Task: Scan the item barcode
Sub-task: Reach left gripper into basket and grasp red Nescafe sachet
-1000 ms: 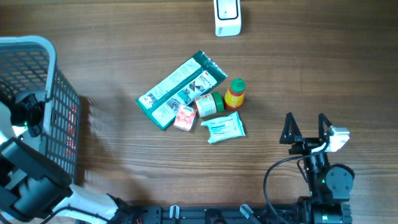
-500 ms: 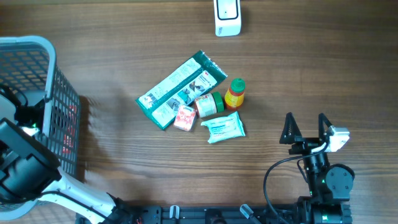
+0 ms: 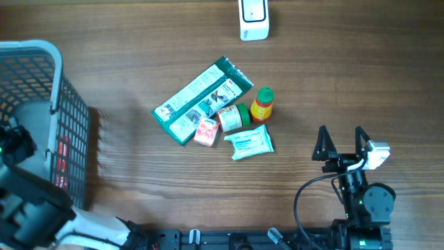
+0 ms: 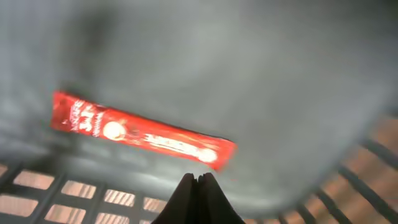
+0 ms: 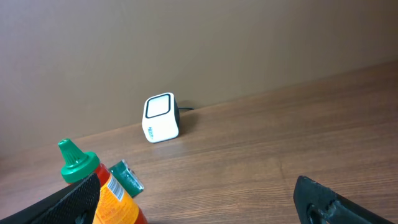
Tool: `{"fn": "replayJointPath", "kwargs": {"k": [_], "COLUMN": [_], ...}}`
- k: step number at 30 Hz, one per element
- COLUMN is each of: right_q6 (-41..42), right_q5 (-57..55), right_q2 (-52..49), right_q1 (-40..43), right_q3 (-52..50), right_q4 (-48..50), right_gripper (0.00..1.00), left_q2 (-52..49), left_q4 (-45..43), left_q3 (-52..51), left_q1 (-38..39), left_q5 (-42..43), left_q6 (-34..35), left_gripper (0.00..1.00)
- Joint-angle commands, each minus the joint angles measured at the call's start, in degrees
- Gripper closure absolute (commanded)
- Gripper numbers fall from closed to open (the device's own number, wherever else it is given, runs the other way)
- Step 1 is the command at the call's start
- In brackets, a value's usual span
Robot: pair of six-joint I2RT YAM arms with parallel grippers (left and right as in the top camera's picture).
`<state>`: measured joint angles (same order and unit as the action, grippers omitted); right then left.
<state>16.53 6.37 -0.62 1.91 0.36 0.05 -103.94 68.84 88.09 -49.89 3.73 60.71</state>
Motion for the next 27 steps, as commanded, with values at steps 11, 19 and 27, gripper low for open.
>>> {"fn": "replayJointPath", "kwargs": {"k": [11,19,27], "right_q6": [-0.7,-0.7,-0.7], "right_q5": [0.0,0.0,0.0], "right_q2": [0.4,0.4,0.4], "right_q1": [-0.1,-0.1,-0.1], "right_q3": [-0.1,-0.1,-0.1], "right_q4": [0.3,0.3,0.3], "right_gripper": [0.0,0.0,0.0], "left_q2": [3.8,3.8,3.8], "left_q4": [1.9,-6.8,-19.0], "left_q3": [0.3,-14.5,-26.3], "left_q1": [4.8,4.8,4.7], "left_q5": [-2.5,-4.9,-5.2], "left_q6": [-43.7,-55.5,-56.0], "left_gripper": [0.0,0.0,0.02]}}
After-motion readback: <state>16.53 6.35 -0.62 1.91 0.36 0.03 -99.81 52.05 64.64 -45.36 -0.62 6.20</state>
